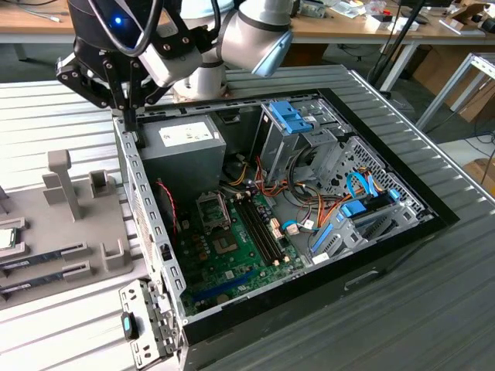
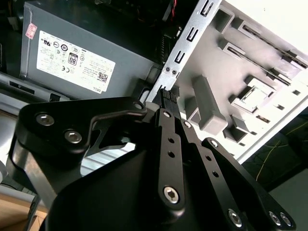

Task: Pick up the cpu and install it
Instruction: 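Reach for the cpu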

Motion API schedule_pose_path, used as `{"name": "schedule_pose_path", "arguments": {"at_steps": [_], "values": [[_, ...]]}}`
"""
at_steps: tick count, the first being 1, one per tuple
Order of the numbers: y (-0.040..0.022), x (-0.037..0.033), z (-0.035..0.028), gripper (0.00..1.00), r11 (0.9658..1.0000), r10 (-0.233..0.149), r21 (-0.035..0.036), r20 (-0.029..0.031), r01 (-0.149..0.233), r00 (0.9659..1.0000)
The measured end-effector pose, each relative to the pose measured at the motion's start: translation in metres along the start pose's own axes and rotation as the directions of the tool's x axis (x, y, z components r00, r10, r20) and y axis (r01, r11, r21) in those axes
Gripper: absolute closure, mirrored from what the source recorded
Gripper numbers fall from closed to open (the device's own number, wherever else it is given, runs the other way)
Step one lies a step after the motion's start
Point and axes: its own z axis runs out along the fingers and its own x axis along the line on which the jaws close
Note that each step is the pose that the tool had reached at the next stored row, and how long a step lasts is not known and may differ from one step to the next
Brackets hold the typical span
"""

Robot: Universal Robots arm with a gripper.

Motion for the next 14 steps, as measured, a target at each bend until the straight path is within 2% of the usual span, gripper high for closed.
{"name": "schedule_pose_path", "arguments": {"at_steps": [14], "values": [[-0.0008,0.0103,-0.0002,0.89,1.0,0.0,0.0,0.0,0.0,1.0]]}}
